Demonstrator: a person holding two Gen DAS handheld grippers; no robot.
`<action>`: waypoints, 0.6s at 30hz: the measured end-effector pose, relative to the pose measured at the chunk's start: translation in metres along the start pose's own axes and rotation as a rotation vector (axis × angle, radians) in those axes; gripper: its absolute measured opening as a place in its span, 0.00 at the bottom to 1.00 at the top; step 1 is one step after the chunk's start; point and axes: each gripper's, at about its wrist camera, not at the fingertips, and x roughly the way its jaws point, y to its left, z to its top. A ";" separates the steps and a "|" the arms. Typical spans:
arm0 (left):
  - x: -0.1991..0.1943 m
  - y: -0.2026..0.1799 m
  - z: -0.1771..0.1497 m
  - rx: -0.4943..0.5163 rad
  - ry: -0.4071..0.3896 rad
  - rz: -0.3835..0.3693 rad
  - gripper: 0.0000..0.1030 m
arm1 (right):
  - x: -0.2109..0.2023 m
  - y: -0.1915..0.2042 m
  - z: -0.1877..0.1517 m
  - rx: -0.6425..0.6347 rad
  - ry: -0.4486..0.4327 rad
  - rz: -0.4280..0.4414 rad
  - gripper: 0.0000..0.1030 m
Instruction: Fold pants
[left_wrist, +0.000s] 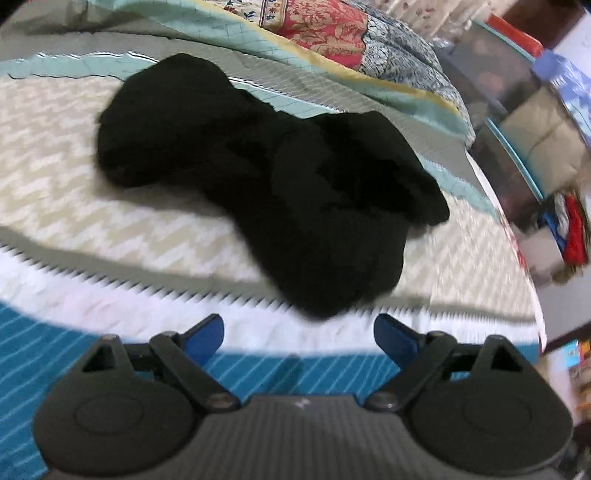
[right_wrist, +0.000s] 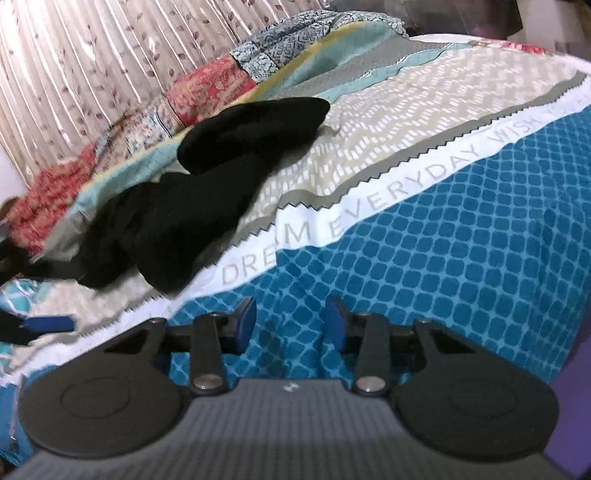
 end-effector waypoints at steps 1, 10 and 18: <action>0.011 -0.005 0.005 -0.012 -0.001 -0.004 0.89 | 0.000 -0.003 0.000 0.017 0.002 0.010 0.43; 0.051 -0.003 0.014 -0.032 0.021 -0.073 0.18 | -0.009 -0.008 0.001 0.066 0.005 0.063 0.43; -0.112 0.086 0.000 0.049 -0.192 0.075 0.15 | -0.019 0.026 0.042 -0.104 -0.099 0.077 0.44</action>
